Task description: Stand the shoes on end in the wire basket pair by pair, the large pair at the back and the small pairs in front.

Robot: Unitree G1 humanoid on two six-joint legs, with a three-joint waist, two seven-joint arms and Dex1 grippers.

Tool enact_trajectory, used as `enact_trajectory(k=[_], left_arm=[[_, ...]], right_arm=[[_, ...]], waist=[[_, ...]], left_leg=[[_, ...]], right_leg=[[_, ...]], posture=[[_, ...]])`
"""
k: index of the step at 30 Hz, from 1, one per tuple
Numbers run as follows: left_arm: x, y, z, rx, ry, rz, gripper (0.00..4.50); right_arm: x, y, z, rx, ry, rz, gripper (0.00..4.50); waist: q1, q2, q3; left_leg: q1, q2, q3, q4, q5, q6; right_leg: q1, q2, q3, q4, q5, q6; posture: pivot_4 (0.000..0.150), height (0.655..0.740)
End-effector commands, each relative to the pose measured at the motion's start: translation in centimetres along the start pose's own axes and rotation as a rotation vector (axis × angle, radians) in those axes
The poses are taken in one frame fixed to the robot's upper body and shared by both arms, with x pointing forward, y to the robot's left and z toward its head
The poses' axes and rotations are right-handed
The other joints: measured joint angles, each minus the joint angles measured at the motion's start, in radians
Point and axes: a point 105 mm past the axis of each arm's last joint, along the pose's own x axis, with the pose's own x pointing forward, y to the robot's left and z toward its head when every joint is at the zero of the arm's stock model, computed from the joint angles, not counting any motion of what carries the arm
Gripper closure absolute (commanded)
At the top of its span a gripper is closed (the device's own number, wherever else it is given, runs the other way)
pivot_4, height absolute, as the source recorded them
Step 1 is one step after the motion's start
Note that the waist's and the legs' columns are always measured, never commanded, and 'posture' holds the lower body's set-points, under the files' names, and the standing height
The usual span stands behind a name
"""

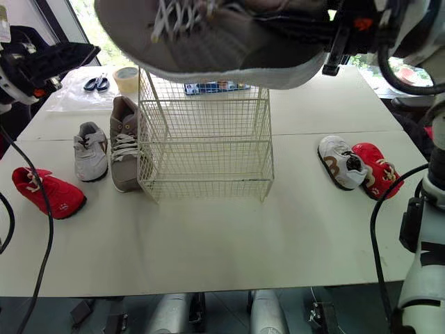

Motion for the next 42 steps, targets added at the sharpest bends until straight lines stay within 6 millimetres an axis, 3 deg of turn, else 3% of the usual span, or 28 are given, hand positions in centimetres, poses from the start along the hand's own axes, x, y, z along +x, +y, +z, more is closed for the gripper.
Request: enact_trajectory(k=[1, 12, 17, 20, 25, 28, 31, 34, 36, 37, 39, 42], left_arm=[[0.8, -1.4, 0.9, 0.021, 0.009, -0.084, 0.0], [3.3, -3.1, 0.6, -0.012, 0.035, -0.237, 0.0], [3.7, -2.8, 0.3, -0.009, 0.071, -0.252, 0.0], [3.8, -3.2, -0.3, -0.035, 0.114, -0.298, 0.76], [4.1, -3.4, -0.8, -0.057, 0.121, -0.314, 2.92], [4.2, -3.4, -1.0, -0.052, 0.105, -0.304, 3.67], [3.9, -4.0, -0.5, -0.063, 0.024, -0.308, 3.78], [2.9, -4.6, 0.5, -0.041, -0.127, -0.279, 3.78], [2.3, -4.4, 1.0, -0.037, -0.262, -0.22, 3.78], [2.2, -4.4, 1.2, -0.028, -0.335, -0.19, 3.78], [2.6, -4.9, 0.9, -0.032, -0.425, -0.167, 3.78], [3.5, -6.1, 0.6, -0.045, -0.514, -0.162, 3.78]], right_arm=[[-0.1, -0.8, 2.7, -0.127, -0.067, -0.014, 3.97], [0.9, 0.8, 1.9, -0.203, -0.068, 0.057, 3.97], [1.4, 1.5, 2.0, -0.242, -0.072, 0.076, 3.97], [1.5, 1.6, 2.1, -0.244, -0.081, 0.067, 3.97], [1.5, 1.6, 1.9, -0.228, -0.075, 0.056, 3.97], [1.3, 1.5, 1.5, -0.192, -0.055, 0.042, 3.97], [-0.7, -0.5, 0.4, -0.01, -0.04, -0.105, 2.77], [-5.8, -4.4, -1.9, 0.255, -0.109, -0.468, 1.27], [-9.1, -4.9, -4.5, 0.479, -0.202, -0.67, 0.29], [-9.5, -4.0, -5.9, 0.609, -0.254, -0.694, 0.05], [-8.5, -1.8, -7.5, 0.818, -0.355, -0.675, 0.05], [-5.7, 0.4, -7.8, 0.985, -0.446, -0.599, 0.05]], waist=[[0.001, -0.001, 0.001], [0.001, -0.004, 0.002], [-0.001, -0.004, 0.002], [-0.001, -0.004, 0.002], [-0.002, -0.004, 0.002], [0.0, -0.004, 0.002], [0.003, -0.004, 0.003], [0.003, -0.006, 0.002], [0.003, -0.007, 0.002], [0.004, -0.007, 0.002], [0.007, -0.011, 0.0], [0.0, -0.008, 0.002]], left_leg=[[0.0, 0.0, 0.0, 0.0, 0.0, 0.0], [0.0, 0.0, -0.001, 0.001, 0.001, -0.001], [0.0, 0.0, 0.0, 0.001, 0.001, -0.002], [0.0, 0.0, 0.0, 0.001, 0.001, -0.002], [0.0, 0.001, 0.0, 0.001, 0.001, -0.002], [0.0, 0.001, 0.0, 0.001, 0.001, -0.002], [0.0, 0.001, 0.0, 0.002, 0.001, -0.002], [0.0, 0.002, -0.002, 0.003, 0.001, -0.002], [0.0, 0.002, -0.003, 0.003, 0.001, -0.002], [0.001, 0.002, -0.003, 0.004, 0.001, -0.002], [0.002, 0.002, -0.005, 0.003, 0.001, -0.002], [0.002, 0.003, -0.004, 0.004, 0.002, -0.003]], right_leg=[[0.0, 0.0, 0.0, 0.0, 0.0, 0.0], [0.0, 0.0, 0.0, 0.002, 0.0, 0.0], [-0.001, -0.001, 0.0, 0.003, 0.0, 0.0], [-0.001, -0.001, 0.0, 0.004, 0.0, 0.001], [-0.001, -0.001, 0.0, 0.004, 0.0, 0.0], [-0.001, -0.001, 0.0, 0.004, 0.0, 0.0], [-0.001, -0.002, 0.0, 0.004, 0.0, 0.0], [0.0, -0.003, -0.001, 0.004, 0.0, 0.0], [0.001, -0.005, -0.001, 0.005, 0.001, 0.001], [0.002, -0.005, -0.001, 0.005, 0.001, 0.001], [0.004, -0.006, -0.002, 0.004, 0.001, 0.002], [0.003, -0.006, -0.002, 0.006, 0.001, 0.002]], posture=[[0.15, 0.6675], [0.15, 0.6675], [0.15, 0.6675], [0.15, 0.6675], [0.15, 0.6675], [0.15, 0.6675], [0.15, 0.6675], [0.15, 0.6675], [0.15, 0.6675], [0.15, 0.6675], [0.15, 0.6675], [0.15, 0.6675]])
